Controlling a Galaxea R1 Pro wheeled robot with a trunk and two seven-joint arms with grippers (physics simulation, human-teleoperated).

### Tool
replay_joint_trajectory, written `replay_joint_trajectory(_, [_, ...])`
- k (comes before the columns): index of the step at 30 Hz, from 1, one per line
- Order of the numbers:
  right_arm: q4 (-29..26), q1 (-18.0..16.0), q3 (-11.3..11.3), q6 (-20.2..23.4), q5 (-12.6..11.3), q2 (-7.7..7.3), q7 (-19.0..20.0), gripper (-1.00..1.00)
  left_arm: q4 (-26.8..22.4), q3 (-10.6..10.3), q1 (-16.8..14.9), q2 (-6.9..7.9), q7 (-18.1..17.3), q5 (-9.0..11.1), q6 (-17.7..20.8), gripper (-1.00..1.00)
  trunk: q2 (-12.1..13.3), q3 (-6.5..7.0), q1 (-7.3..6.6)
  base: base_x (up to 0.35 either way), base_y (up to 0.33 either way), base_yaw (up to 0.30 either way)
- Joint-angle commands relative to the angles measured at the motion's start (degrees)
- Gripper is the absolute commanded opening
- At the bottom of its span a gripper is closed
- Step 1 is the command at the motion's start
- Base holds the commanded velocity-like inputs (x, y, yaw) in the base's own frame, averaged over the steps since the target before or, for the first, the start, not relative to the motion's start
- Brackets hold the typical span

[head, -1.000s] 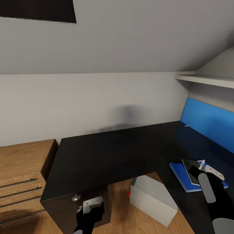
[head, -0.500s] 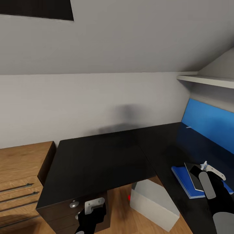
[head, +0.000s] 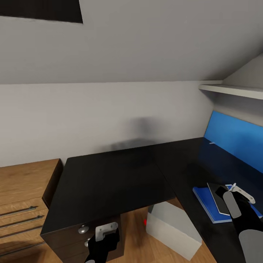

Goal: In the bedroom, organize the workspace by keeping the computer under the desk, ensuring the monitor is on the desk, placing the keyboard on the desk next to the monitor, placing the mouse on the desk next to the keyboard, moving the folder from the swivel chair onto the desk next to the mouse, stacking the notebook on top of the folder with the pen on top of the notebook, and positioning the swivel chair next to the desk.

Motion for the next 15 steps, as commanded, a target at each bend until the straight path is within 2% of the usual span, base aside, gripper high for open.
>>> replay_joint_trajectory(1, [0.2, -0.1, 0.1, -0.1, -0.6, -0.01, -0.3, -1.00, -0.1, 0.0, 0.0, 0.00, 0.4, 0.4, 0.2, 1.00, 0.0, -0.05, 0.01, 0.000, 0.000, 0.000])
replay_joint_trajectory(10, [6.5, -3.0, 0.7, -1.9, -0.2, -0.09, -0.2, -1.00, -0.1, 0.0, 0.0, 0.00, 0.4, 0.4, 0.2, 1.00, 0.0, -0.05, 0.01, 0.000, 0.000, 0.000])
replay_joint_trajectory(15, [10.9, -4.8, 0.8, -3.2, 2.8, -0.09, 1.5, -1.00, 0.1, 0.0, 0.0, 0.00, 0.4, 0.4, 0.2, 1.00, 0.0, -0.05, 0.01, 0.000, 0.000, 0.000])
